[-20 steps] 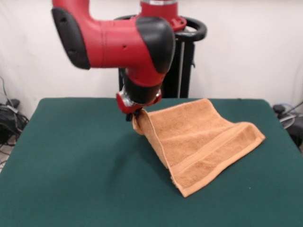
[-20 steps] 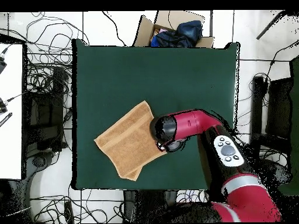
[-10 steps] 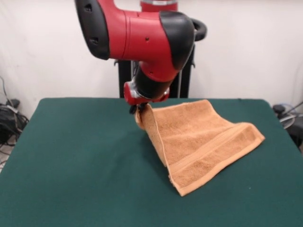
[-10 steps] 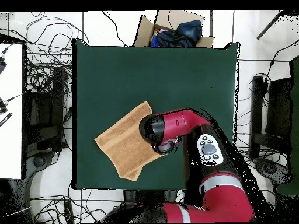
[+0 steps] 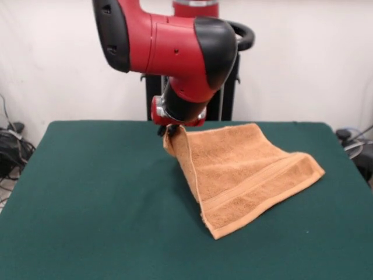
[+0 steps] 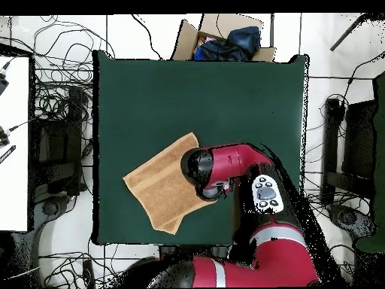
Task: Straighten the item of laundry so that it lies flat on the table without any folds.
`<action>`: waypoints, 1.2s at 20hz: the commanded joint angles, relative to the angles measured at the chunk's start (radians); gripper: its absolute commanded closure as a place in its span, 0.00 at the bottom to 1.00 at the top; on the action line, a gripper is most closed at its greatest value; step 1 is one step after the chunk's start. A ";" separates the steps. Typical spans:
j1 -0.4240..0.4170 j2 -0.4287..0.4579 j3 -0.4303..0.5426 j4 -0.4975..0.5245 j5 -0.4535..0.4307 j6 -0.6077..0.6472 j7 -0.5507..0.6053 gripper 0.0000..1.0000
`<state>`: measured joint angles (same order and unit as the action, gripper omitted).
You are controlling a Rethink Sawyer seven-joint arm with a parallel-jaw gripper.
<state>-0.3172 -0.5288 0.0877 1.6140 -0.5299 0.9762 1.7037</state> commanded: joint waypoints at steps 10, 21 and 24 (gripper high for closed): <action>0.164 -0.038 -0.335 0.177 0.311 0.257 0.630 1.00; 0.208 -0.016 -0.438 0.279 0.458 0.261 0.819 1.00; 0.192 -0.019 -0.437 0.318 0.471 0.208 0.810 1.00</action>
<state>-0.1251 -0.5853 -0.3052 1.8211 -0.1420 1.1910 2.2287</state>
